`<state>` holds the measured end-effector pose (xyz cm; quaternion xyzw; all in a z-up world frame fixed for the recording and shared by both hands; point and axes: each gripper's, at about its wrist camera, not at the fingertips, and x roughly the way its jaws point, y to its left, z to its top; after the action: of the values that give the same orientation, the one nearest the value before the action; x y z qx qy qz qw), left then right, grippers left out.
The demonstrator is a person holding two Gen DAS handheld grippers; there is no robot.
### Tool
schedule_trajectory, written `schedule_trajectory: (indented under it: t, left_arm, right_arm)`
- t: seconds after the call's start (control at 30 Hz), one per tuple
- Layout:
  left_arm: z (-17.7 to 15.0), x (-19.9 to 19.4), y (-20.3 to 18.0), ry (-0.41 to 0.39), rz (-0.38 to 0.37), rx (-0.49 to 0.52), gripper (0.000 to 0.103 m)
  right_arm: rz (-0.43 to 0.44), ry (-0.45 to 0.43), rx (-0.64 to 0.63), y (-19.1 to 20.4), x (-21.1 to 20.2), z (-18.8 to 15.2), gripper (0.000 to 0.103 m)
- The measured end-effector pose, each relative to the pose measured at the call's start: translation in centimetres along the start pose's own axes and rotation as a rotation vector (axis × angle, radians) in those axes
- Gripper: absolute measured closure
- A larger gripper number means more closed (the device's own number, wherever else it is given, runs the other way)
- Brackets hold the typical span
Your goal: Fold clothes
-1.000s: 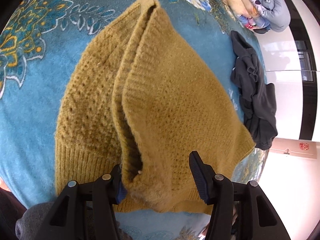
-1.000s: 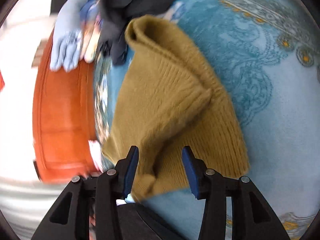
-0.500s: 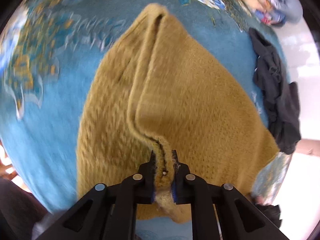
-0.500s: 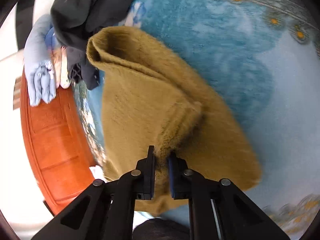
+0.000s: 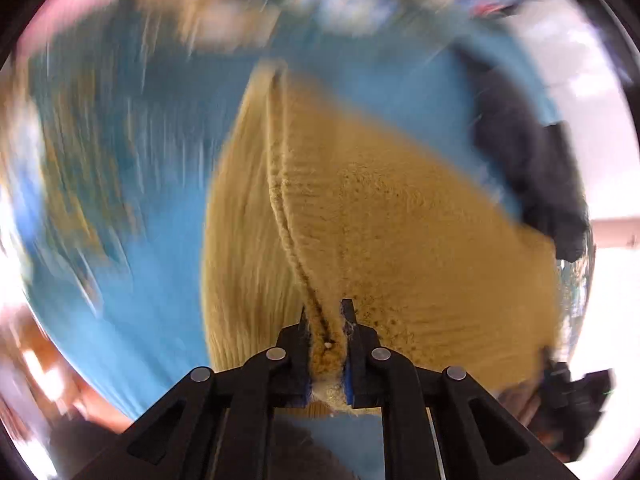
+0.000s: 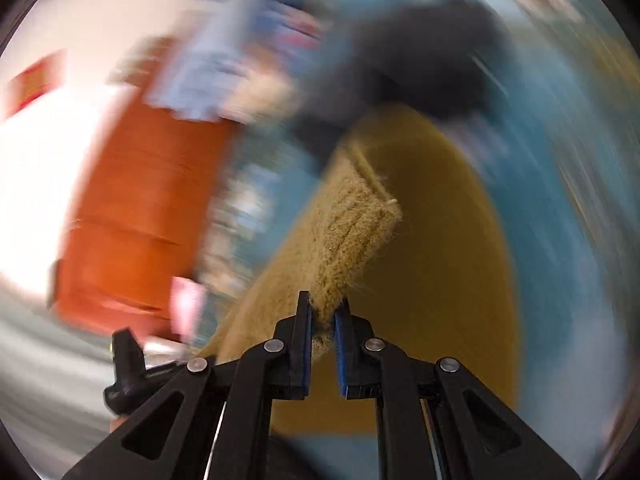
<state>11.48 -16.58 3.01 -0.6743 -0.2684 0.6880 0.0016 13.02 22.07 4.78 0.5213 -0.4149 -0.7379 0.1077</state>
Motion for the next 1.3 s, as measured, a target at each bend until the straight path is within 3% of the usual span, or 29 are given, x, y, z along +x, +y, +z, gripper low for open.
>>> schedule_trajectory:
  t: [0.07, 0.13, 0.33, 0.5, 0.6, 0.67, 0.73, 0.77, 0.8, 0.93, 1.1, 1.3]
  left_arm:
    - [-0.4, 1.7, 0.7, 0.045, -0.001, -0.036, 0.092]
    - [-0.6, 1.7, 0.5, 0.035, 0.007, -0.025, 0.091]
    - [-0.6, 0.3, 1.5, -0.025, 0.038, -0.014, 0.086]
    - [-0.5, -1.5, 4.0, -0.075, 0.106, -0.03, 0.079]
    - [0.1, -2.5, 5.9, -0.106, 0.092, -0.07, 0.069]
    - [0.7, -2.8, 6.5, -0.127, 0.068, -0.073, 0.059]
    - [1.3, -2.5, 6.4, -0.144, 0.03, -0.054, 0.041]
    - [1.6, -2.0, 6.3, -0.134, 0.016, -0.042, 0.039]
    - [1.9, -1.4, 6.1, -0.117, 0.003, -0.03, 0.038]
    - [2.9, 1.2, 5.7, 0.002, -0.036, 0.003, 0.038]
    - [4.1, 2.0, 5.4, 0.029, -0.056, 0.034, 0.035]
    - [4.2, 1.8, 6.0, 0.046, -0.103, 0.054, 0.029]
  right_arm:
    - [-0.027, 0.04, 0.105, -3.4, 1.0, -1.6, 0.094]
    - [-0.044, 0.053, 0.115, -4.3, 0.8, -2.2, 0.094]
    - [-0.098, 0.084, -0.021, -1.9, 0.7, -2.0, 0.094]
    - [-0.197, 0.166, -0.113, -3.1, 0.3, -3.0, 0.093]
    - [-0.288, 0.206, -0.172, -3.7, -0.6, -3.6, 0.091]
    - [-0.267, 0.187, -0.188, -3.7, -1.6, -3.5, 0.091]
    - [-0.245, 0.142, -0.201, -3.7, -2.8, -2.9, 0.067]
    - [-0.242, 0.121, -0.201, -3.7, -3.0, -2.5, 0.042]
    - [-0.239, 0.103, -0.192, -3.7, -3.0, -2.0, 0.032]
    - [-0.215, 0.063, -0.123, -5.0, -2.4, -0.5, 0.032]
    - [-0.22, 0.028, 0.007, -8.1, -1.8, 0.2, 0.032]
    - [-0.115, 0.021, 0.058, -9.5, -2.3, 0.2, 0.031]
